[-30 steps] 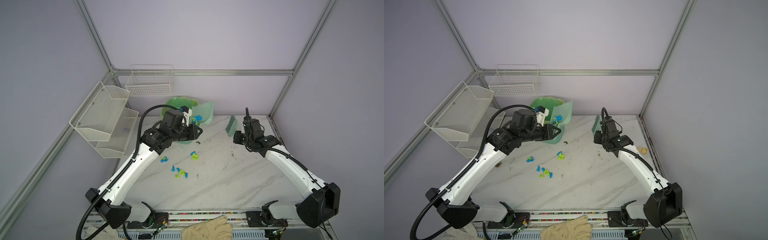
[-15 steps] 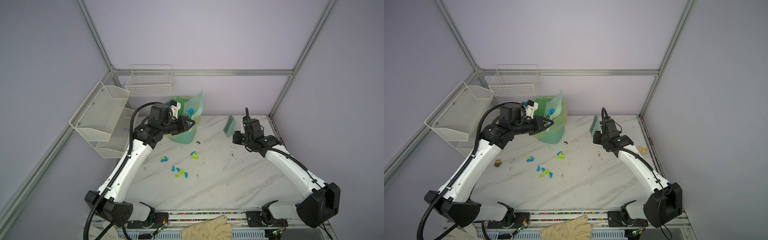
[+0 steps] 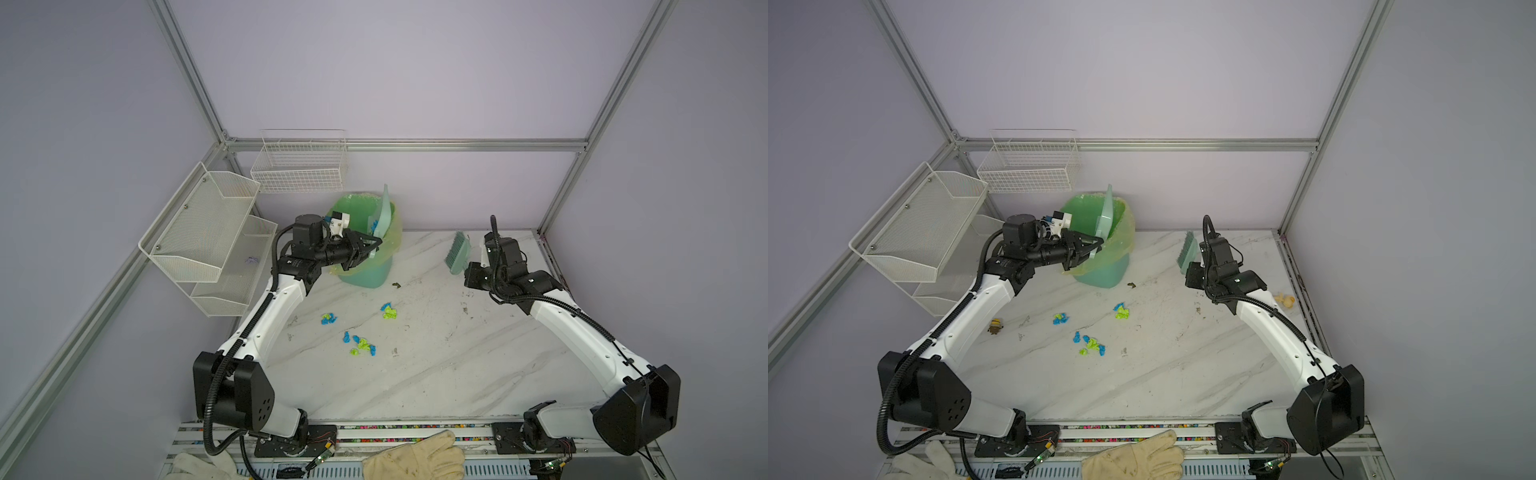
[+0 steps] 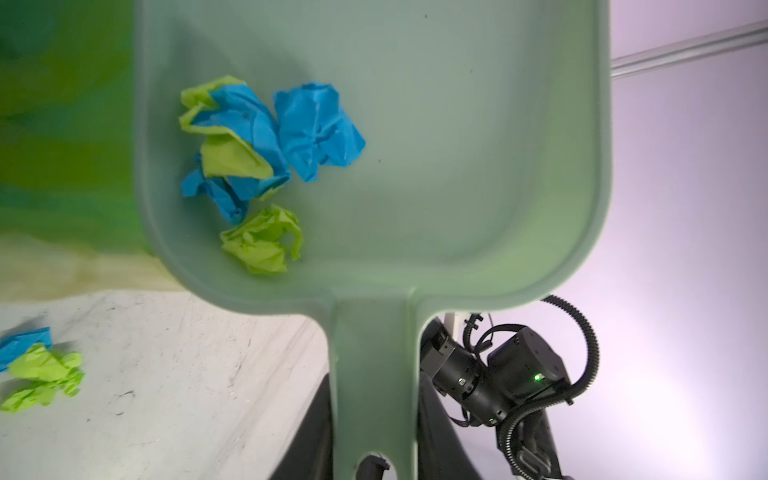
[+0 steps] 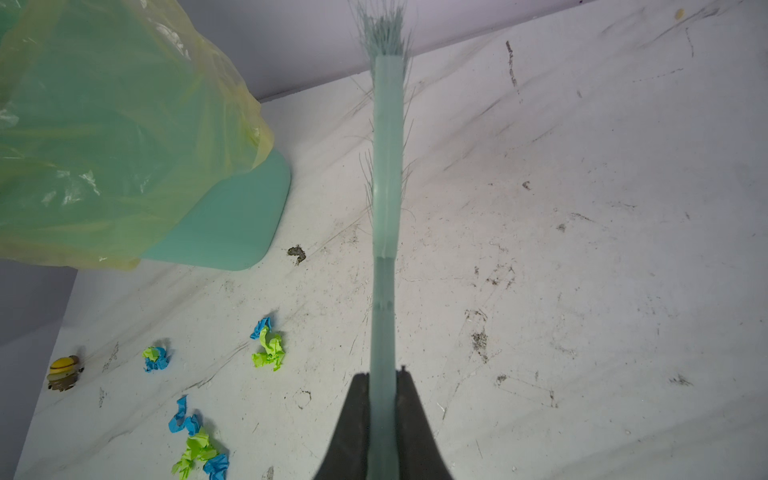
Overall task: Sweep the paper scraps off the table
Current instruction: 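Tip the dustpan over the green bin with the left gripper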
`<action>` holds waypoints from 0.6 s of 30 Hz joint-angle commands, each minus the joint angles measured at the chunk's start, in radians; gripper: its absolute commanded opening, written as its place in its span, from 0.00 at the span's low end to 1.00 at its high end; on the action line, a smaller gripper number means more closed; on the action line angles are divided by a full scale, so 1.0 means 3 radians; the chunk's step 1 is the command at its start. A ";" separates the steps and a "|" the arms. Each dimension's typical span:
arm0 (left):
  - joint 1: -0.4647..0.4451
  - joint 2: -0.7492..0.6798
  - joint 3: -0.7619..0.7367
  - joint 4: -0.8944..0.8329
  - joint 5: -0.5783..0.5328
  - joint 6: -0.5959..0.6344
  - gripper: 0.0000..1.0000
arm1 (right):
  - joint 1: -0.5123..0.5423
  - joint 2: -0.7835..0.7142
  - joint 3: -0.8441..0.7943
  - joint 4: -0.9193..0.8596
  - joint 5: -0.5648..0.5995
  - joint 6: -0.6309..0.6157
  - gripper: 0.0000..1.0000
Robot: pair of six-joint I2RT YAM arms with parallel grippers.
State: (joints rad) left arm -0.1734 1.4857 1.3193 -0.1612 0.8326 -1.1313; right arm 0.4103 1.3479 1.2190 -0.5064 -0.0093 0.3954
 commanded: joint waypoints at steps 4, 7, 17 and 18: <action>0.0145 -0.0038 -0.0326 0.1188 0.0450 -0.0818 0.00 | -0.0008 -0.0014 -0.0027 0.0088 -0.0015 -0.0004 0.00; 0.0208 -0.0013 -0.0460 0.1626 0.0514 -0.1158 0.00 | -0.0012 -0.0021 -0.0032 0.0088 -0.0016 0.0003 0.00; 0.0294 0.0314 -0.0774 0.3771 0.0579 -0.2822 0.00 | -0.0008 -0.0071 -0.0017 0.0057 -0.0005 0.0010 0.00; 0.0297 0.0355 -0.0800 0.3952 0.0563 -0.2959 0.00 | -0.0008 -0.0079 -0.0010 0.0057 0.0000 0.0011 0.00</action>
State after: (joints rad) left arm -0.0898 1.5784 1.1271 0.7021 0.9913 -1.8004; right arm 0.4103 1.3476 1.2186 -0.5068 -0.0166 0.3958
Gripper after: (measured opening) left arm 0.248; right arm 0.120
